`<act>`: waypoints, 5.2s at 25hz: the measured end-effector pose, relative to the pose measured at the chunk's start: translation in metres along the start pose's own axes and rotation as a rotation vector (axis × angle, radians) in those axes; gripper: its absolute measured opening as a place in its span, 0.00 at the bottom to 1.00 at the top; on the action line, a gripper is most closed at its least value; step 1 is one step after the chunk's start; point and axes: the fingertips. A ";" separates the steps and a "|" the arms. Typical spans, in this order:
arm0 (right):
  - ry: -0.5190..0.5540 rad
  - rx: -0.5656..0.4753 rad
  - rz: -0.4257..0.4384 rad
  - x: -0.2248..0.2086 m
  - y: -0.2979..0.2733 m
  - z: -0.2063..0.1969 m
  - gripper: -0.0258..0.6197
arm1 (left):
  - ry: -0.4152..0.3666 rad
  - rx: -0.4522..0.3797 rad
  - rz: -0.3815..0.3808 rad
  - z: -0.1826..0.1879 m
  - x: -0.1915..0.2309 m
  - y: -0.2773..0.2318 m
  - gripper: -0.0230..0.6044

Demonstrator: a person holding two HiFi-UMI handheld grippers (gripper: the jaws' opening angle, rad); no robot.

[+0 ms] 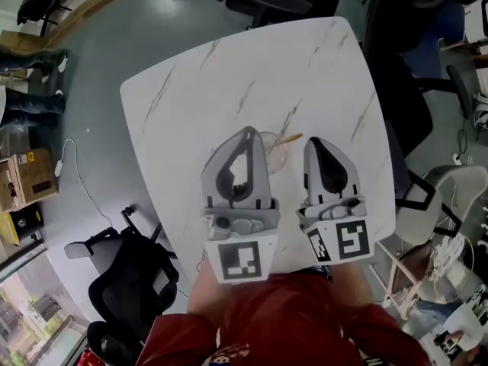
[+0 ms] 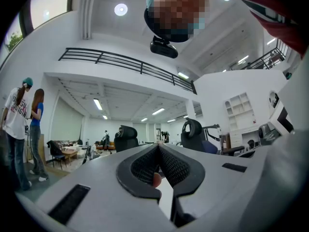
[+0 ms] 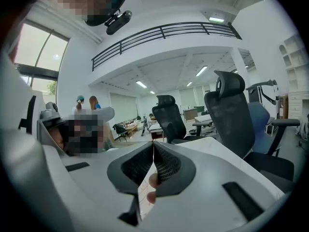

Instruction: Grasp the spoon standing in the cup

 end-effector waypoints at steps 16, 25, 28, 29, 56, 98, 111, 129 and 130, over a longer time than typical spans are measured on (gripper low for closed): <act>-0.079 0.062 0.056 -0.001 -0.015 -0.028 0.18 | 0.006 0.023 0.012 -0.011 0.001 -0.005 0.05; -0.103 0.129 0.067 0.008 -0.025 -0.055 0.19 | 0.010 0.024 0.018 -0.015 0.006 0.002 0.05; -0.106 0.143 0.065 0.009 -0.026 -0.061 0.19 | 0.010 0.027 0.019 -0.015 0.007 0.004 0.05; -0.106 0.147 0.064 0.009 -0.027 -0.063 0.19 | 0.010 0.027 0.019 -0.015 0.007 0.004 0.05; -0.066 0.153 0.028 0.005 -0.037 -0.068 0.09 | 0.016 0.033 0.032 -0.017 0.015 0.010 0.05; 0.069 0.010 -0.001 0.058 0.028 -0.020 0.07 | 0.007 -0.045 0.044 0.028 0.011 0.094 0.05; 0.101 -0.093 -0.027 0.076 0.071 0.020 0.07 | 0.004 -0.082 0.030 0.056 0.001 0.134 0.05; 0.139 -0.232 -0.049 0.072 0.134 0.080 0.06 | 0.028 -0.145 -0.010 0.098 -0.036 0.146 0.05; 0.139 -0.239 -0.044 0.072 0.137 0.083 0.06 | 0.025 -0.145 -0.007 0.100 -0.038 0.146 0.05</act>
Point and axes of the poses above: the fingertips, and each gripper's own axes: y backward along the fingers, x to its left, z out of its top, and after that the axes turned 6 degrees about x, right-handed
